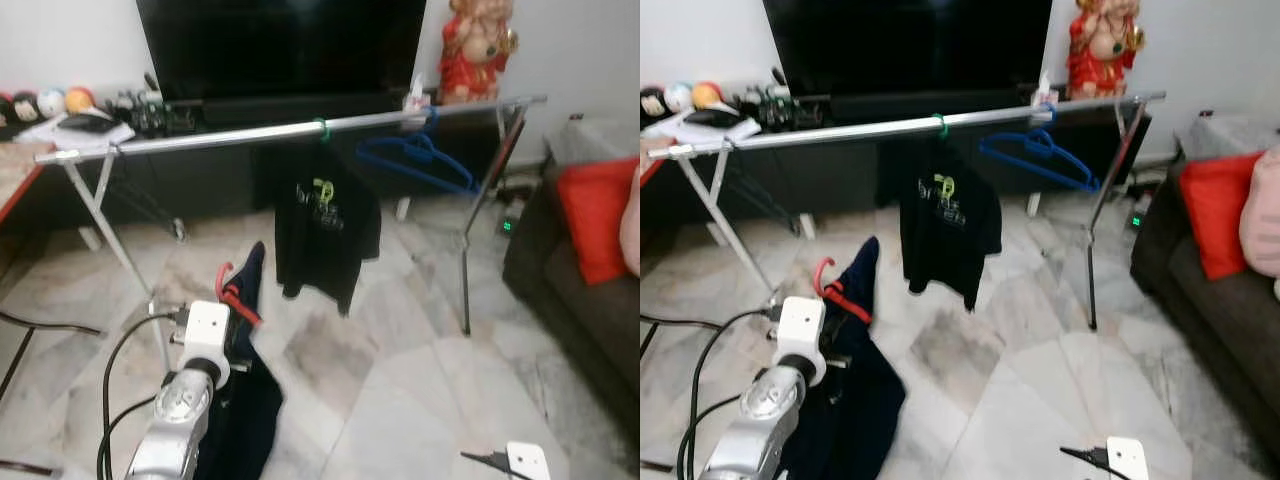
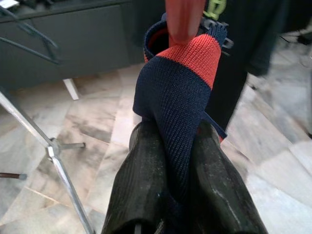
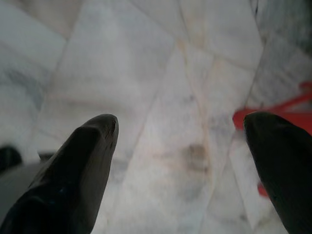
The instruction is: Hang hanger
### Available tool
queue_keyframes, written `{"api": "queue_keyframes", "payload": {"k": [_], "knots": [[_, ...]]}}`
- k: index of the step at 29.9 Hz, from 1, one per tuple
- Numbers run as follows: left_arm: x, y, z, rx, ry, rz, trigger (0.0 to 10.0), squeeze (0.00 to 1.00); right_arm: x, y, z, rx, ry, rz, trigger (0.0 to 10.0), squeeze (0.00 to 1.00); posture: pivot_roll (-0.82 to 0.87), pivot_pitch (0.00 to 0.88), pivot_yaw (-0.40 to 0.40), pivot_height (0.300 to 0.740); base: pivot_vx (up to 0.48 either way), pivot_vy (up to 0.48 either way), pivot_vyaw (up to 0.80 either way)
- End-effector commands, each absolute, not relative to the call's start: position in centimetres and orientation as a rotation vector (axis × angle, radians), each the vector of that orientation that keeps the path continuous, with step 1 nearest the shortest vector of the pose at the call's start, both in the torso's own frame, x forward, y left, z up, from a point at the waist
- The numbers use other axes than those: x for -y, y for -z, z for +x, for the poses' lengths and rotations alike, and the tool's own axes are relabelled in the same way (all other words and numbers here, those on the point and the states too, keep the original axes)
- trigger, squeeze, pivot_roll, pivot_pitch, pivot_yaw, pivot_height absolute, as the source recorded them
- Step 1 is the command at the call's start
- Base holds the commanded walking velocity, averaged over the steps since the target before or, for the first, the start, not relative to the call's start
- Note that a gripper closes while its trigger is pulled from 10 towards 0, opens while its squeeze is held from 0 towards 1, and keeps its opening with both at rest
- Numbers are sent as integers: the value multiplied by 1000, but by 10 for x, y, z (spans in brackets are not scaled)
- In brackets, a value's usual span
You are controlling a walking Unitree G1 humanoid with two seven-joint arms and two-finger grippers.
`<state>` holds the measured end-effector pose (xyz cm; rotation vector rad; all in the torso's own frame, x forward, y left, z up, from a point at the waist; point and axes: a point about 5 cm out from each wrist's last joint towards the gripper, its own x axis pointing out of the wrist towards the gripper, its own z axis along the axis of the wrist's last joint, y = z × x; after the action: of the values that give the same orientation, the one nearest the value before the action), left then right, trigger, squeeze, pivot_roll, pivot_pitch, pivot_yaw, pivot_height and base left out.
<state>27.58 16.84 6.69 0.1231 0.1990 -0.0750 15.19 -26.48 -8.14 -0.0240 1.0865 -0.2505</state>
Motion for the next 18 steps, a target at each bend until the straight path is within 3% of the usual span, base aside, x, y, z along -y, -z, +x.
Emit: {"api": "queue_keyframes", "payload": {"k": [1,18], "knots": [[-175,-78,279,-148,50,137,10000,0,259,81,157,-1075,236,-14,10000,0,23,0,-55,740,480,0,0],[-173,-77,276,-152,39,128,10000,0,262,81,154,-1091,213,-37,10000,0,32,0,-68,740,480,0,0]]}}
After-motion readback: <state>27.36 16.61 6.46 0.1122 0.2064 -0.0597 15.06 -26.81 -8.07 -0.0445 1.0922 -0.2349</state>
